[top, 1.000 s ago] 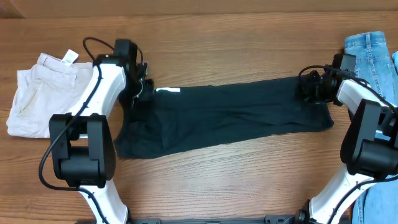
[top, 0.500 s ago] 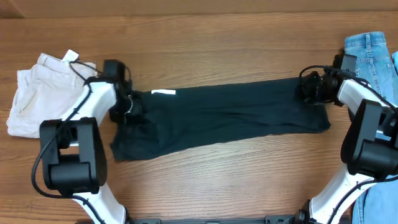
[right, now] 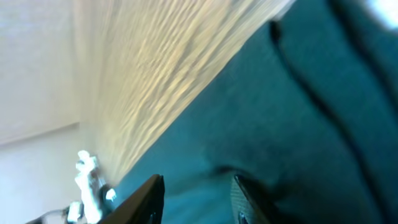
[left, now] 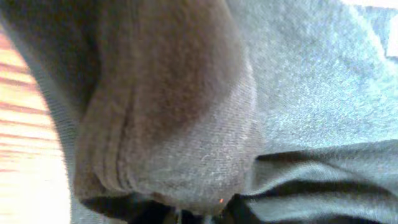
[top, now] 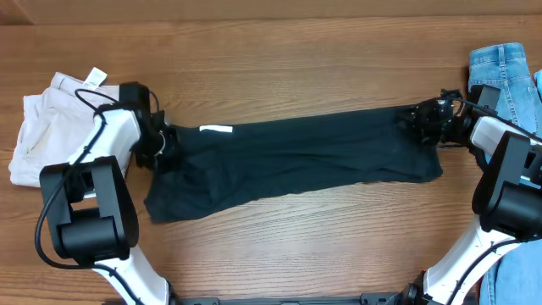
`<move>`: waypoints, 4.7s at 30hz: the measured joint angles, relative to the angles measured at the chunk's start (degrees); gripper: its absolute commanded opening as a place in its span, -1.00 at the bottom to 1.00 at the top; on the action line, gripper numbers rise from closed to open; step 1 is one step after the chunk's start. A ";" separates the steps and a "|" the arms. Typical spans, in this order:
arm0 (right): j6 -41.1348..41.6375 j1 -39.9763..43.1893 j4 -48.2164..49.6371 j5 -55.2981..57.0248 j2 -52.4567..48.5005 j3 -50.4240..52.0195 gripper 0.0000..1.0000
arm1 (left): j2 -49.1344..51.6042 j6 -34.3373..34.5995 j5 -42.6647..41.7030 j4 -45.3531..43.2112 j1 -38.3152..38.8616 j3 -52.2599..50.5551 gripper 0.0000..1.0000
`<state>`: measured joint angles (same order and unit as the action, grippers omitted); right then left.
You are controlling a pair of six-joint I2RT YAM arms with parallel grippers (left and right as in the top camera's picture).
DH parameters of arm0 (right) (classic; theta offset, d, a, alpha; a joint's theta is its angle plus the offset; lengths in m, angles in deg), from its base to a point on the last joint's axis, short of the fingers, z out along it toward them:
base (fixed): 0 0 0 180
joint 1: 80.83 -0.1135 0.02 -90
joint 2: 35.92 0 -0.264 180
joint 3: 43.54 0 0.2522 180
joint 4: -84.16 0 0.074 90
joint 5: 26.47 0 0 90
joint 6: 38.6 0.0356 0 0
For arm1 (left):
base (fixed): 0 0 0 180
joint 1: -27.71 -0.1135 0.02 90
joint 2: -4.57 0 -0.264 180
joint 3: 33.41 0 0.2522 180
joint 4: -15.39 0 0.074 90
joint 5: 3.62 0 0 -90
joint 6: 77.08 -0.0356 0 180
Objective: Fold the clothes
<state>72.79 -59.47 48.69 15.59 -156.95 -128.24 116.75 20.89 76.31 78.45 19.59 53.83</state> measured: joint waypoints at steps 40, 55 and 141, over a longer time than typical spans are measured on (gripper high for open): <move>-27.80 7.39 -24.28 10.25 3.74 -2.45 0.30 | -20.39 -3.67 1.31 47.50 -0.98 51.43 1.00; -28.06 5.07 -27.98 12.20 1.75 -2.73 -0.92 | -20.39 -3.67 1.31 47.50 -0.98 51.43 1.00; -9.62 -46.38 -20.24 18.84 29.09 -6.82 0.29 | -20.39 -1.66 -1.84 39.19 -0.98 51.41 1.00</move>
<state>63.17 -105.85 28.45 34.43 -127.86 -135.06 96.36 19.23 74.48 117.64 18.61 105.23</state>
